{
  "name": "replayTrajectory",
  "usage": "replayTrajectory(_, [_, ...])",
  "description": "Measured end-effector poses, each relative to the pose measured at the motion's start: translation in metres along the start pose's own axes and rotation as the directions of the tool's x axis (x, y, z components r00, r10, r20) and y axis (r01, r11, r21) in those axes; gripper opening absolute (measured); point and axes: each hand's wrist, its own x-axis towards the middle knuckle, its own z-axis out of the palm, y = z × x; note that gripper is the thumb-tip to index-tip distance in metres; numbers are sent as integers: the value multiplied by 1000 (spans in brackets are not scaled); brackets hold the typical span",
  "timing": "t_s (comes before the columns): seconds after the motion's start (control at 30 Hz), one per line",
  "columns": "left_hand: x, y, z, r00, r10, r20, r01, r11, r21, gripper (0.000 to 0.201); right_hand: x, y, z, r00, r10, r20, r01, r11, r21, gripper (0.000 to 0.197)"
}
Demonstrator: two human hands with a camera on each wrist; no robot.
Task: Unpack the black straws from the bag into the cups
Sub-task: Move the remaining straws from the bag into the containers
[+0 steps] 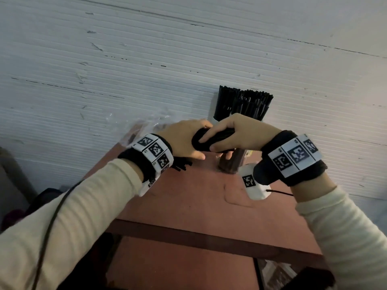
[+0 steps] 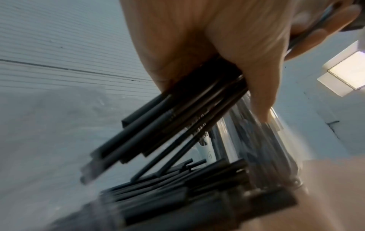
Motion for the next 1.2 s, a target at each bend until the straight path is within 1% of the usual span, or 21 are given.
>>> replayTrajectory(0.1, [6, 15, 4, 997, -20, -70, 20, 1000, -11, 36, -20, -6, -9, 1000, -14, -20, 13, 998, -53, 33])
replayTrajectory(0.17, [8, 23, 7, 994, -26, -109, 17, 997, -77, 26, -33, -13, -18, 998, -23, -65, 15, 993, -115, 46])
replayTrajectory(0.23, [11, 31, 10, 989, -73, -130, 38, 966, -254, 20, -46, -20, -30, 986, -55, -155, 27, 984, -173, 59])
replayTrajectory(0.3, [13, 37, 15, 986, -124, -111, 63, 896, -440, 17, -55, -24, -40, 957, -105, -269, 59, 983, -174, 55])
replayTrajectory(0.33, [14, 42, 16, 988, -121, -94, 56, 857, -512, 16, -57, -24, -41, 929, -144, -342, 90, 981, -169, 49])
replayTrajectory(0.37, [14, 47, 18, 992, -107, -74, 45, 813, -581, 17, -57, -24, -41, 886, -187, -424, 130, 978, -162, 44])
replayTrajectory(0.43, [14, 57, 23, 995, -89, -34, 39, 705, -708, 18, -52, -23, -35, 789, -273, -550, 212, 962, -174, 44])
replayTrajectory(0.47, [14, 61, 27, 996, -82, -15, 44, 660, -750, 18, -47, -22, -30, 753, -313, -579, 236, 949, -207, 45])
replayTrajectory(0.5, [15, 62, 31, 997, -75, 5, 51, 629, -776, 18, -43, -19, -25, 732, -348, -586, 242, 937, -254, 46])
replayTrajectory(0.53, [15, 62, 36, 997, -67, 28, 63, 613, -787, 18, -38, -15, -20, 727, -369, -579, 230, 926, -300, 44])
replayTrajectory(0.57, [16, 61, 40, 996, -62, 57, 83, 605, -792, 17, -33, -9, -15, 733, -378, -566, 209, 917, -341, 40])
replayTrajectory(0.63, [16, 56, 45, 989, -60, 133, 142, 596, -790, 14, -26, 2, -5, 758, -360, -544, 155, 910, -386, 30])
replayTrajectory(0.7, [15, 52, 48, 975, -78, 210, 216, 580, -785, 14, -22, 9, 4, 780, -329, -532, 120, 913, -389, 30])
replayTrajectory(0.8, [16, 48, 49, 958, -74, 278, 266, 595, -758, 17, -22, 8, 11, 780, -325, -535, 115, 914, -388, 32])
replayTrajectory(0.9, [15, 47, 49, 949, -60, 311, 278, 627, -727, 12, -23, 6, 14, 771, -347, -533, 127, 905, -406, 32])
replayTrajectory(0.93, [15, 48, 48, 949, -59, 310, 274, 643, -715, 16, -23, 5, 16, 775, -351, -526, 127, 901, -414, 34])
replayTrajectory(1.0, [14, 49, 49, 953, -77, 292, 268, 659, -703, 40, -24, 6, 16, 783, -357, -509, 132, 896, -425, 40])
replayTrajectory(1.03, [13, 50, 49, 957, -90, 277, 267, 648, -713, 45, -25, 6, 15, 778, -363, -512, 134, 893, -429, 45])
replayTrajectory(1.07, [12, 51, 48, 962, -95, 255, 256, 635, -729, 41, -28, 5, 13, 763, -373, -528, 139, 892, -429, 52])
replayTrajectory(1.13, [10, 56, 42, 973, -77, 216, 216, 629, -747, 31, -37, 2, 7, 708, -386, -591, 159, 903, -399, 72])
replayTrajectory(1.2, [7, 62, 32, 977, -22, 210, 176, 637, -751, 31, -48, 0, 1, 662, -346, -665, 170, 933, -316, 89])
